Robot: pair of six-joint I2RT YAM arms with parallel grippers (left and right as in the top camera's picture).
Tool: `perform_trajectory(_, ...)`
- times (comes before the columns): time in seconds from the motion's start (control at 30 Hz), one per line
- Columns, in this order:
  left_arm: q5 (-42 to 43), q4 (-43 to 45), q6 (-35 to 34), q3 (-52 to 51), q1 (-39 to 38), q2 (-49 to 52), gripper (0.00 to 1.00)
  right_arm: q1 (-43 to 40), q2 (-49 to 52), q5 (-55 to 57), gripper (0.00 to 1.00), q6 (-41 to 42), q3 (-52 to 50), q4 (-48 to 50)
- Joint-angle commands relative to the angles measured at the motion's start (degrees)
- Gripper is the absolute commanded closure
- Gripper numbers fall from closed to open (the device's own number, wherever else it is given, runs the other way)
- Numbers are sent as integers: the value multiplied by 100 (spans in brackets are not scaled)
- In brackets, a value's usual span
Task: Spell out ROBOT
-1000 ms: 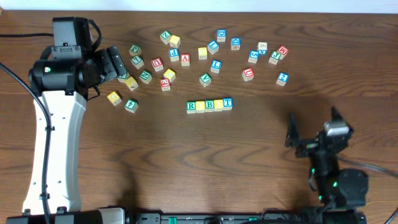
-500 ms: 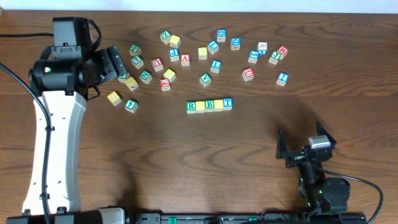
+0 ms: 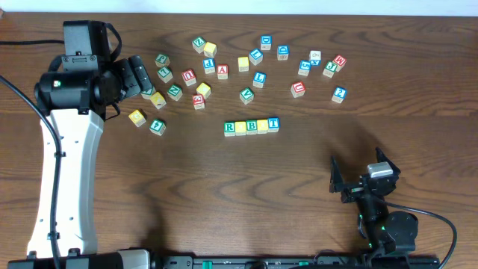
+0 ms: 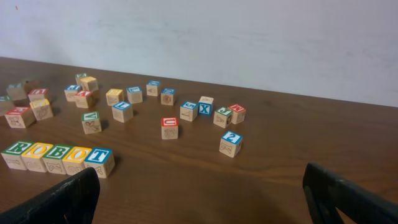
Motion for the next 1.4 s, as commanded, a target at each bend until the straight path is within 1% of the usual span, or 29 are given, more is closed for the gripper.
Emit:
perform_trajectory(0.0,-55,-17,72,63,-7,7,2,-35,-44,-57,1,-11,-13,-11)
perform_trajectory(0.33,-55,-17,72,63,-7,7,2,-35,-44,-57,1,-11,-13,-11)
perform_trajectory(0.37,-131,-35,92,63,-7,7,3,-35,-44,-57,1,-11,-13,-11)
perform_trajectory(0.43,-662,-76,118,63,-7,-42,2,-35,-44,-57,1,-11,-13,-11)
perform_trajectory(0.5,-960,-87,122,57,-9,-140,2,-35,-44,-57,1,-11,-13,-11)
perform_trajectory(0.57,-960,-76,186,-63,-13,-337,2,-35,-44,-57,1,-11,-13,-11)
perform_trajectory(0.63,-957,151,188,-280,-13,-629,2,-35,-44,-57,1,-11,-13,-11)
perform_trajectory(0.67,-944,378,188,-461,-13,-844,2,-35,-44,-57,1,-11,-13,-11)
perform_trajectory(0.73,-730,920,402,-861,-13,-1250,2,-35,-44,-57,1,-11,-13,-11)
perform_trajectory(0.8,-439,1679,702,-1478,-13,-1803,2,-35,-44,-57,1,-11,-13,-11)
perform_trajectory(0.9,-133,2673,892,-2474,-13,-2656,2,-35,-44,-57,1,-11,-13,-11)
perform_trajectory(1.1,164,4465,914,-4745,-15,-4457,2,-35,-44,-57,1,-11,-13,-11)
perform_trajectory(1.2,162,4999,1025,-5772,-74,-5243,2,-35,-44,-57,1,-11,-13,-11)
perform_trajectory(1.37,142,5309,1163,-7248,-166,-6603,2,-35,-44,-57,1,-11,-13,-11)
